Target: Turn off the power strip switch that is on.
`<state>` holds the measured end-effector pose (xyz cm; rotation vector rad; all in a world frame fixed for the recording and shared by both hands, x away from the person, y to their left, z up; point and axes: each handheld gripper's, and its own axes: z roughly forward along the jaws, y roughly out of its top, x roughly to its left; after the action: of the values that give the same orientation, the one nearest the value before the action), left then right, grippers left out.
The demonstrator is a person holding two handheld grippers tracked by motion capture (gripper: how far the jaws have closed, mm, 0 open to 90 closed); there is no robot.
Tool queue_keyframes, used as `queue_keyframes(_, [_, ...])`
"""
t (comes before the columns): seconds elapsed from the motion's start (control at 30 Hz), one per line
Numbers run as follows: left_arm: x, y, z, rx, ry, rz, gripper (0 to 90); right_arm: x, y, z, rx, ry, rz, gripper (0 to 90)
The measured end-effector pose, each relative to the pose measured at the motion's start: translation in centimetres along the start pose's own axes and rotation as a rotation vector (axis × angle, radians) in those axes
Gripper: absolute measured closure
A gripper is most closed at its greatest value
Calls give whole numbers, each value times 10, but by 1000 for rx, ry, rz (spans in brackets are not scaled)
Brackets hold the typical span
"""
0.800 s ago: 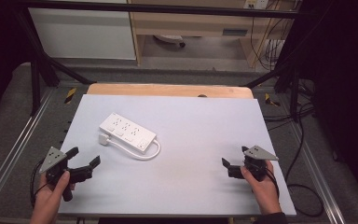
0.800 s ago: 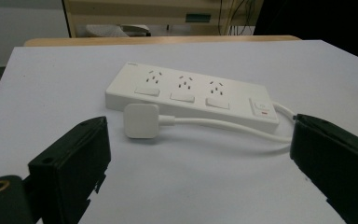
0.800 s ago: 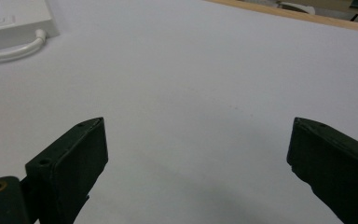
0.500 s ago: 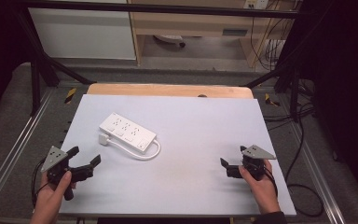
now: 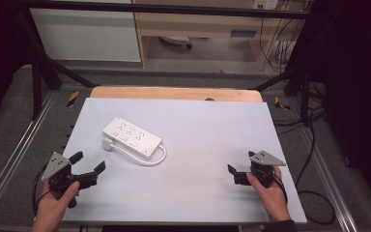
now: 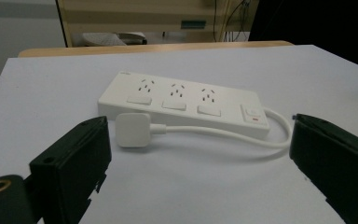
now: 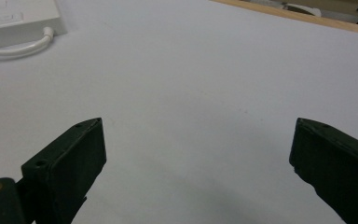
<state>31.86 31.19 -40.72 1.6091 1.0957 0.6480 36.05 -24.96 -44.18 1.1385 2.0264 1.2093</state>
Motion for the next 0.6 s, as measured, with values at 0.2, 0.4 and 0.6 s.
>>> queue_keyframes(0.2, [-4,6,-1,-12,3,-36,69,1,1,0,-1,-3,3,38])
queue_keyframes(0.4, [-10,21,0,-25,-19,-30,67,0,1,0,2,-9,20,35])
queue_keyframes(0.6, [-11,30,-1,-20,-23,-20,69,0,1,-1,2,-8,24,32])
